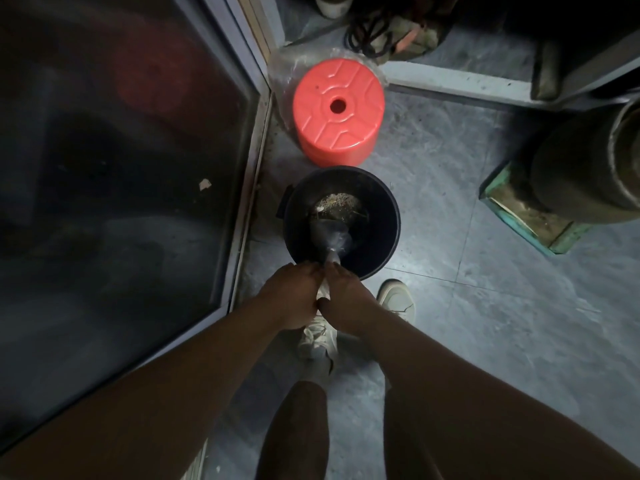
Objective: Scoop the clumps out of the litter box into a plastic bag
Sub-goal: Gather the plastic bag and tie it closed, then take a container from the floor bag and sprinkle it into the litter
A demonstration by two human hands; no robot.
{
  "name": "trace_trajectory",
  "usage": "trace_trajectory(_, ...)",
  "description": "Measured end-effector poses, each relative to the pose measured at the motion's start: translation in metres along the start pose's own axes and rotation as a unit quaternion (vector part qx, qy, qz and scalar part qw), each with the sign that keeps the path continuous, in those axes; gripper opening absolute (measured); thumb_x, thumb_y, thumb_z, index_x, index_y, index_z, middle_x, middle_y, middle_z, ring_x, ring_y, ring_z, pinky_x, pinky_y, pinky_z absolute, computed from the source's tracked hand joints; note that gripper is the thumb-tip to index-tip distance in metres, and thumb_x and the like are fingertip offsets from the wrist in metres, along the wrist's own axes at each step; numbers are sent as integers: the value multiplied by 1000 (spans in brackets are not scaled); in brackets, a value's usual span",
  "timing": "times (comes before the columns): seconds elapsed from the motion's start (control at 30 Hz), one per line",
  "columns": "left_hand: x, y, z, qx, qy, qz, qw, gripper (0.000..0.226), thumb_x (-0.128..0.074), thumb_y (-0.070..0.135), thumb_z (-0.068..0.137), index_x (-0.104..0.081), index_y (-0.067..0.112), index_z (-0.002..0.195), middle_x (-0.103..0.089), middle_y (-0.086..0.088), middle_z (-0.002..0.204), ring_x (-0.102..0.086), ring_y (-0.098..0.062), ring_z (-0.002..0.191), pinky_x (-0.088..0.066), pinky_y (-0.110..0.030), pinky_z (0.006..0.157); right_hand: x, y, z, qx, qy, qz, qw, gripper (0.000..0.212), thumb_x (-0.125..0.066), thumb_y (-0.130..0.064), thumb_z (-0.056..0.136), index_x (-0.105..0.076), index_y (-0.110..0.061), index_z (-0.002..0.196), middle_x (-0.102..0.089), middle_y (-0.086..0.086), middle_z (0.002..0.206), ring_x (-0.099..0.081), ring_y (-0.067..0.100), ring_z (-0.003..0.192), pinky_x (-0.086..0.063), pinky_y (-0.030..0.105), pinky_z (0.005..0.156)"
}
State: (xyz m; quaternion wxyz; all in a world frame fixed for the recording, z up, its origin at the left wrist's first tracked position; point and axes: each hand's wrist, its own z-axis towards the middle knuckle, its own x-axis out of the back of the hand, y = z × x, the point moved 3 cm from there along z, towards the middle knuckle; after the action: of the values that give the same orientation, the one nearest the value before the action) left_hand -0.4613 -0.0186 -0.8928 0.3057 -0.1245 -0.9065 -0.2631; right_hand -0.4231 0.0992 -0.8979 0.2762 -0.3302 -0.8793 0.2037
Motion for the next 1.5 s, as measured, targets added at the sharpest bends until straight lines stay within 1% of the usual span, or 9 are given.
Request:
trace_trajectory(0.27, 6, 9, -4, 7, -36, 37, 999, 60, -64, 21, 88, -48, 15, 146, -57, -2, 138, -54, -21, 124, -44, -39, 105, -6, 4, -18, -18, 10, 23, 1000, 88, -62, -25, 87, -13, -13, 158, -28, 12, 159, -29, 30, 145, -33, 40, 116)
trace_trajectory(0.4, 20, 15, -13, 38, -51, -7, 998, 49, -62, 18, 95, -52, 14, 143, -57, -6, 142, -56, -23, 127, -45, -41, 106, 5, 8, -33, -35, 29, 41, 998, 89, -63, -27, 88, -11, -13, 159, -29, 12, 160, -29, 29, 145, -33, 37, 113)
trace_trajectory(0.5, 43, 28, -28, 52, -13, -25, 998, 55, -56, 10, 96, -47, 14, 150, -51, -7, 152, -50, -24, 136, -41, -38, 112, 22, 4, -55, -42, 64, 43, 996, 79, -60, -30, 92, -20, -13, 157, -34, 11, 158, -33, 29, 144, -35, 38, 111)
trace_trajectory(0.67, 88, 72, -63, 50, 32, -33, 998, 61, -52, 16, 100, -33, 21, 158, -33, -3, 165, -30, -21, 151, -27, -34, 119, 61, -14, -113, -46, 102, 44, 993, 78, -59, -26, 89, -21, -17, 157, -39, 10, 155, -37, 30, 141, -41, 38, 106)
trace_trajectory(0.83, 136, 134, -104, 24, 43, -18, 999, 66, -56, 18, 97, -32, 22, 158, -29, -2, 167, -23, -21, 155, -24, -37, 123, 111, -38, -187, -50, 133, 14, 990, 76, -59, -27, 92, -22, -18, 157, -36, 8, 157, -36, 28, 142, -42, 41, 108)
trace_trajectory(1.0, 192, 202, -151, -1, 65, 2, 998, 66, -57, 21, 95, -35, 22, 157, -33, -2, 165, -27, -24, 153, -28, -40, 123, 166, -56, -275, -47, 161, -18, 986, 73, -57, -28, 93, -24, -17, 157, -33, 5, 159, -33, 25, 143, -39, 37, 111)
trace_trajectory(1.13, 232, 255, -190, -40, 111, 33, 992, 67, -57, 25, 92, -38, 22, 156, -36, -1, 164, -29, -21, 152, -19, -34, 123, 202, -65, -349, -33, 200, -52, 978, 74, -56, -30, 93, -23, -14, 157, -30, 8, 160, -27, 26, 146, -32, 34, 115)
trace_trajectory(1.33, 271, 309, -235, -137, 137, 79, 978, 68, -55, 25, 93, -34, 21, 158, -31, 1, 166, -25, -19, 153, -17, -36, 126, 231, -80, -436, -65, 290, -60, 953, 74, -53, -36, 96, -20, -15, 158, -25, 8, 163, -22, 27, 148, -29, 37, 116)
trace_trajectory(1.5, 300, 334, -264, -207, 151, 83, 963, 68, -55, 25, 97, -28, 24, 160, -24, 4, 168, -17, -16, 156, -15, -37, 127, 228, -109, -487, -96, 377, -45, 920, 72, -55, -38, 95, -26, -15, 156, -32, 7, 159, -30, 28, 144, -35, 39, 114)
